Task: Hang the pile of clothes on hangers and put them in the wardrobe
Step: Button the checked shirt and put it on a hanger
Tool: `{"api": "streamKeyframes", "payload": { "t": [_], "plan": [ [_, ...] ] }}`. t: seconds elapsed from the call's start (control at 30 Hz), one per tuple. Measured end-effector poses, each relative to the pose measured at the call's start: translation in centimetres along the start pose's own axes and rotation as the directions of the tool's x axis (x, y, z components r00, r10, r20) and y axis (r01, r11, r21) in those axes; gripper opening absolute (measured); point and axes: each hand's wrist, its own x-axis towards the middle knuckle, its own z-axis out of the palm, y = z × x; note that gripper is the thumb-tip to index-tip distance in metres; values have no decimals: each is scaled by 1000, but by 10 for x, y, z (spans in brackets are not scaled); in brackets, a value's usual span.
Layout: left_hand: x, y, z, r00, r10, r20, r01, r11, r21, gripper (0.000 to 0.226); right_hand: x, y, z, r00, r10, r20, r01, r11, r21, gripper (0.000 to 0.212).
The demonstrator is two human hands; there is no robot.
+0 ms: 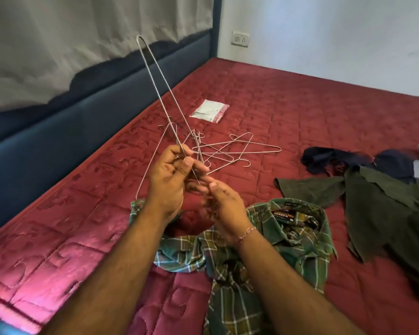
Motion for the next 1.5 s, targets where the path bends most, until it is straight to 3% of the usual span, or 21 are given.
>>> {"api": "streamKeyframes", "payload": {
  "t": [0.07, 0.17, 0.23, 0.3, 0.4, 0.53, 0.6, 0.63, 0.7, 0.77, 0.9, 1.03, 1.1, 1.27, 1.33, 1.4, 1.5],
  "plan": [
    [2, -11, 5, 1000, -22, -12, 22, 1000, 21, 10, -3, -5, -25, 996, -58, -70, 58, 998, -10, 26],
    [7, -25, 5, 993, -82, -89, 85, 996, 29, 18, -10, -5, -81, 944, -261, -204, 185, 926, -329, 22],
    [15, -27, 3, 968, -153, -199, 140, 987, -81, 18, -17, -8, -124, 895, -384, -227, 158, 749, -643, 18],
    [23, -24, -2, 945, -203, -257, 179, 977, -116, 15, -27, -16, -163, 862, -454, -224, 66, 539, -839, 21],
    [33, -23, -4, 940, -321, -117, 330, 942, 66, 26, -38, -30, -202, 834, -508, -214, -15, 367, -930, 20],
    [41, -24, 3, 849, -527, -40, 517, 811, 274, 26, -40, -38, -227, 825, -546, -143, 11, 269, -963, 16],
    [43, -26, 6, 820, -572, -10, 533, 759, 374, 28, -43, -39, -236, 837, -530, -133, 33, 291, -956, 11],
    [43, -29, 6, 823, -569, 7, 514, 748, 420, 30, -45, -38, -239, 841, -516, -163, 38, 357, -934, 6],
    [40, -36, 4, 862, -506, 33, 439, 777, 451, 31, -49, -33, -247, 820, -483, -307, 10, 548, -836, 3],
    [36, -43, -4, 906, -423, 34, 367, 822, 436, 30, -52, -26, -259, 773, -430, -466, -101, 643, -759, 10],
    [30, -51, -19, 935, -353, 32, 305, 847, 435, 30, -64, -21, -271, 844, -163, -512, -333, 589, -736, 18],
    [30, -53, -15, 945, -323, 54, 272, 866, 419, 30, -65, -33, -270, 793, -293, -535, -344, 510, -788, 17],
    [32, -53, -10, 952, -298, 72, 243, 876, 416, 30, -65, -47, -270, 794, -349, -497, -309, 473, -825, 16],
    [39, -55, 4, 951, -275, 143, 202, 900, 387, 28, -65, -88, -268, 888, -387, -246, -104, 353, -930, 27],
    [39, -65, 15, 943, -289, 168, 219, 914, 342, 28, -66, -99, -262, 913, -358, -197, -42, 398, -917, 30],
    [38, -76, 30, 933, -304, 191, 245, 928, 280, 30, -68, -105, -259, 929, -320, -185, 5, 511, -860, 31],
    [35, -92, 53, 917, -321, 237, 282, 941, 186, 31, -72, -106, -259, 946, -298, -129, 61, 554, -830, 17]
  ]
}}
